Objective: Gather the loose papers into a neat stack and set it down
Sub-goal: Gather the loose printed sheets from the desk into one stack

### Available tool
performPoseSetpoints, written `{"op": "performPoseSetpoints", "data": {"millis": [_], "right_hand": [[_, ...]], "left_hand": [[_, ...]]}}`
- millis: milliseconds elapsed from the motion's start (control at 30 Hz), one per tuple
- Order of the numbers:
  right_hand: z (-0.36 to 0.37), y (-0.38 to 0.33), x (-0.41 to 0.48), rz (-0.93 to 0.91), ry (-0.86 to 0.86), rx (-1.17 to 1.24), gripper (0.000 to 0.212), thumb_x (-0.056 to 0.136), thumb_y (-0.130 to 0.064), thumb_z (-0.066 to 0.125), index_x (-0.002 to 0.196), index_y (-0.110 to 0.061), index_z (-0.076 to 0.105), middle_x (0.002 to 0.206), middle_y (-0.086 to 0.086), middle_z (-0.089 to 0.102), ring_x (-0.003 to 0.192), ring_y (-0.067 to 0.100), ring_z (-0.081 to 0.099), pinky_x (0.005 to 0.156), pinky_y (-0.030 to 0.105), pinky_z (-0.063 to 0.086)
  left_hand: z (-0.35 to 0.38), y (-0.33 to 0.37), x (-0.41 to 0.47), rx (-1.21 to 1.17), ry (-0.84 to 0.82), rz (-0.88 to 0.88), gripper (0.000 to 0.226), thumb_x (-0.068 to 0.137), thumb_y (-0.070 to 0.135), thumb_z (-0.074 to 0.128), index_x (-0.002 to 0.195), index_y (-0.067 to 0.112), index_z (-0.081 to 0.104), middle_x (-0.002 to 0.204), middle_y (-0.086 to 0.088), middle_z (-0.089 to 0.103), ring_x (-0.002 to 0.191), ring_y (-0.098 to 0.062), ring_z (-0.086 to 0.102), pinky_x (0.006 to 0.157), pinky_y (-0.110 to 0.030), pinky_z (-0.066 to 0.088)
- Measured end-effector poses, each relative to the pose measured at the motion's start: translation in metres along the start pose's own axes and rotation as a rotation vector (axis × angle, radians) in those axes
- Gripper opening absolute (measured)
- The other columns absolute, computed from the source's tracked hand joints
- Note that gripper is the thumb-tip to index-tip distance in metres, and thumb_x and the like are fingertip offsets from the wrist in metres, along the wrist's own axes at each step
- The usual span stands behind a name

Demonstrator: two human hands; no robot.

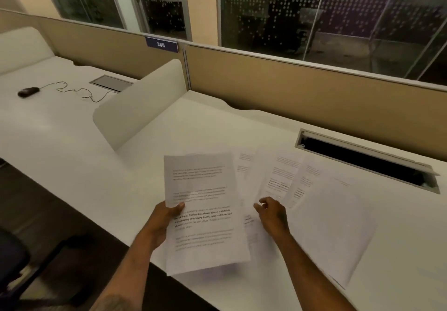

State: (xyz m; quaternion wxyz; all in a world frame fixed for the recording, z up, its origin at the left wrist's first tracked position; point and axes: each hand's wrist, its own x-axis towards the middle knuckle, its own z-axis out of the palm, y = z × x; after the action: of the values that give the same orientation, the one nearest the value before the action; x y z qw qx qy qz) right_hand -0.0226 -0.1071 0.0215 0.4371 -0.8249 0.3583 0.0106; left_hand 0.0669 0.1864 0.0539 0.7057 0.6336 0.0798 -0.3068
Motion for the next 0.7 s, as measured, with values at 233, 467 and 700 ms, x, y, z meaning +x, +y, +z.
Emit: {"op": "performPoseSetpoints", "data": {"millis": [233, 467, 700], "right_hand": [[0.032, -0.005, -0.008, 0.006, -0.007, -0.479, 0.079, 0.079, -0.056, 0.074, 0.139, -0.014, 0.045, 0.136, 0.012, 0.048, 0.126, 0.029, 0.049, 0.099, 0.043, 0.049], [0.041, -0.017, -0.022, 0.176, 0.103, -0.576, 0.078, 0.079, -0.063, 0.070, 0.129, -0.010, 0.044, 0.130, 0.015, 0.053, 0.116, 0.029, 0.057, 0.094, 0.040, 0.052], [0.050, -0.022, -0.026, 0.317, 0.058, -0.373, 0.068, 0.082, -0.047, 0.077, 0.128, -0.004, 0.051, 0.127, 0.018, 0.065, 0.119, 0.037, 0.061, 0.103, 0.048, 0.047]], "left_hand": [[-0.051, 0.009, -0.001, -0.052, 0.025, -0.001, 0.045, 0.085, 0.013, 0.074, 0.128, 0.002, 0.064, 0.120, -0.027, 0.074, 0.105, -0.045, 0.072, 0.081, -0.052, 0.064], [-0.069, 0.005, 0.011, -0.010, 0.073, -0.035, 0.033, 0.096, 0.006, 0.064, 0.129, 0.001, 0.063, 0.120, -0.027, 0.073, 0.111, -0.051, 0.068, 0.098, -0.065, 0.052], [-0.072, 0.003, 0.016, 0.003, 0.073, -0.045, 0.031, 0.097, 0.007, 0.063, 0.128, 0.003, 0.064, 0.117, -0.026, 0.075, 0.108, -0.050, 0.070, 0.094, -0.062, 0.056]]}}
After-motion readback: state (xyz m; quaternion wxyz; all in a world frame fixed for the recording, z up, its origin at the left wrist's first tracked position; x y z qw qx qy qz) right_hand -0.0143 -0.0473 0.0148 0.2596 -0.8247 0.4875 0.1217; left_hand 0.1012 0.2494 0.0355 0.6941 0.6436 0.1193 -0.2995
